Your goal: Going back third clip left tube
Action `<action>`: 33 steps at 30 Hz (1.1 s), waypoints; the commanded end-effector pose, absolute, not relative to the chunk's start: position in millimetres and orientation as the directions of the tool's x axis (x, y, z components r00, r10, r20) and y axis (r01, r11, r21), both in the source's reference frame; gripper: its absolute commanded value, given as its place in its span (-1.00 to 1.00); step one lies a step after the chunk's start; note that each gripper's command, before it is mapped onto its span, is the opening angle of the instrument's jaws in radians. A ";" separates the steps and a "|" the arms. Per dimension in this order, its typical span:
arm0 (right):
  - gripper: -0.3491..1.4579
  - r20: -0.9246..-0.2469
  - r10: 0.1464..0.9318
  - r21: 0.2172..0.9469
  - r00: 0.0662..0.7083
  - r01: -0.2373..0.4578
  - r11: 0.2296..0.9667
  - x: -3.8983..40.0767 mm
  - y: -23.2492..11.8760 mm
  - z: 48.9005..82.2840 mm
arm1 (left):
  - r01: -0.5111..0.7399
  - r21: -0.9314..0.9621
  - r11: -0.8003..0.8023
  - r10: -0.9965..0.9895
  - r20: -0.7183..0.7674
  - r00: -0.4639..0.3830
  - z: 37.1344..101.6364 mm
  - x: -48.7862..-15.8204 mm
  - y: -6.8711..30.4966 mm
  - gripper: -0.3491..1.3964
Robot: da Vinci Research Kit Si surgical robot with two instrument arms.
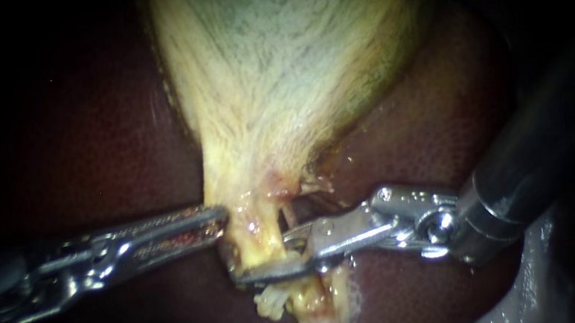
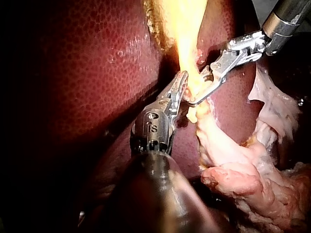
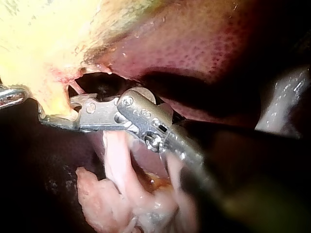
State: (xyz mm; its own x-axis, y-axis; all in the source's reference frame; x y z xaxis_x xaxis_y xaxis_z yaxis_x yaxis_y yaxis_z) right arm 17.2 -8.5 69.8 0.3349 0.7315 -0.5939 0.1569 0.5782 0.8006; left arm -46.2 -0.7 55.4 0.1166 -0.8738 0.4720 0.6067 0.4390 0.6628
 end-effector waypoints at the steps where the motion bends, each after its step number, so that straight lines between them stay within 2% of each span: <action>1: -1.00 -0.594 0.731 0.800 0.335 0.156 0.579 17.2 -8.5 69.9 | 0.607 0.663 0.439 -0.874 0.472 0.117 55.4 -46.2 -0.6 -0.79; 9: -1.00 -0.595 0.731 0.800 0.335 0.156 0.580 17.3 -8.7 69.9 | 0.606 0.663 0.439 -0.874 0.472 0.117 55.3 -46.1 -0.6 -0.81; 10: -0.76 -0.595 0.730 0.799 0.335 0.155 0.580 17.4 -8.8 70.0 | 0.606 0.663 0.439 -0.874 0.472 0.117 55.3 -46.1 -0.6 -0.81; 12: -0.41 -0.597 0.730 0.798 0.334 0.154 0.582 17.7 -9.0 70.2 | 0.606 0.663 0.439 -0.874 0.472 0.117 55.3 -46.1 -0.6 -0.81; 14: -0.14 -0.625 0.707 0.776 0.331 0.163 0.610 18.2 -9.1 70.7 | 0.606 0.663 0.439 -0.874 0.472 0.117 55.3 -46.1 -0.6 -0.81; 15: -0.08 -0.652 0.683 0.752 0.327 0.172 0.636 18.5 -9.1 71.0 | 0.606 0.663 0.439 -0.874 0.472 0.117 55.3 -46.1 -0.6 -0.81; 22: 0.00 -0.703 0.637 0.704 0.317 0.182 0.686 17.8 -7.8 72.8 | 0.607 0.663 0.439 -0.874 0.472 0.117 55.3 -46.1 -0.7 -0.81; 33: 0.01 -0.713 0.627 0.694 0.315 0.185 0.696 15.2 -7.9 72.7 | 0.606 0.663 0.440 -0.873 0.473 0.117 55.3 -45.9 -0.9 -0.81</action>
